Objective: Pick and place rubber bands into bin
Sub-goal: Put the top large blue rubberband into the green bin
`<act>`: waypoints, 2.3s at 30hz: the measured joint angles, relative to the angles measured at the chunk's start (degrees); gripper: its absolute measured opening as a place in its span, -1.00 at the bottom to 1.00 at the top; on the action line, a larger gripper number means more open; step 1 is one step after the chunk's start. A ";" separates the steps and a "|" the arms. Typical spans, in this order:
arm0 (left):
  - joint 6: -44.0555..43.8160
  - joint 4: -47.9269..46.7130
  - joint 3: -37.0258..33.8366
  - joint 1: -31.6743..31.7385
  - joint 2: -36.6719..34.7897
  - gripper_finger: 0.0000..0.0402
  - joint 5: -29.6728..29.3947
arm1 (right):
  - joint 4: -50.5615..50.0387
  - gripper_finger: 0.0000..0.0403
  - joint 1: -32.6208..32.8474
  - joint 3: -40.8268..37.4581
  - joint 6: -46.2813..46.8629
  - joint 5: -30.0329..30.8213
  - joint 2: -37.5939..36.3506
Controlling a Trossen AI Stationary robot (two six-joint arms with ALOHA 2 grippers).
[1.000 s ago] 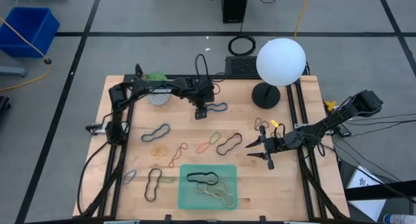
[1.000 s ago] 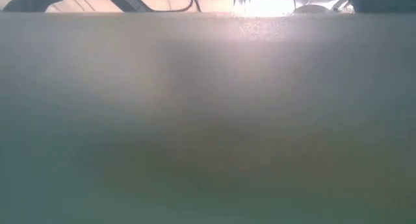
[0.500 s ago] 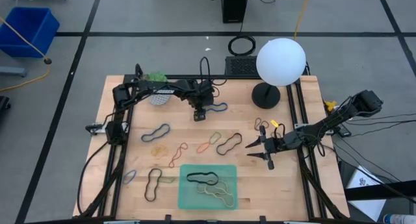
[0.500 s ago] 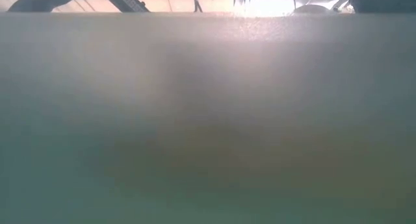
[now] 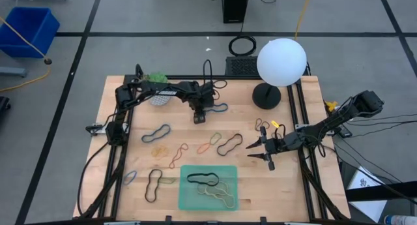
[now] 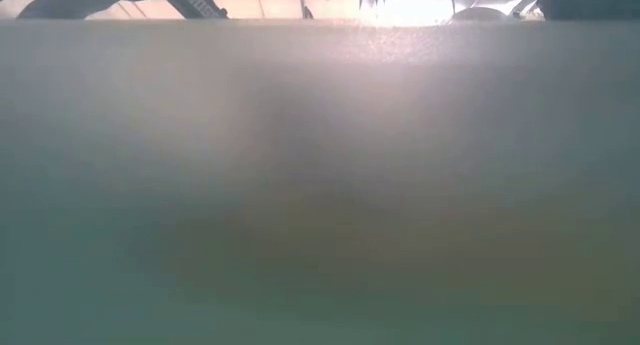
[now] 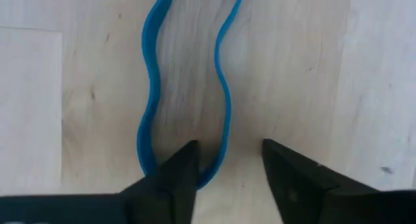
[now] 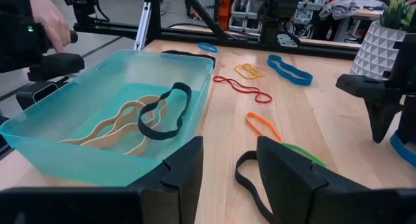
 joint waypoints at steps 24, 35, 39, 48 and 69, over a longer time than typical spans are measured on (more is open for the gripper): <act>0.29 -0.83 -0.26 -2.27 -4.71 -0.96 -6.10 | -0.08 -0.30 -0.01 0.00 0.00 0.00 0.00; -2.59 -4.11 -0.22 -6.12 -24.93 -0.96 -6.86 | 0.31 -0.30 -0.02 0.02 0.02 0.00 0.00; -4.73 -4.04 -0.21 -8.59 -33.15 -0.96 -6.84 | 0.37 -0.30 -0.02 0.02 0.02 0.00 0.00; -9.19 -1.15 -0.15 -18.46 -43.33 -0.97 -6.06 | 0.40 -0.30 -0.02 0.02 0.02 0.00 -0.02; -15.38 2.26 -0.15 -43.50 -30.85 -0.95 -6.08 | 1.05 -0.30 -0.01 0.02 1.17 0.00 0.00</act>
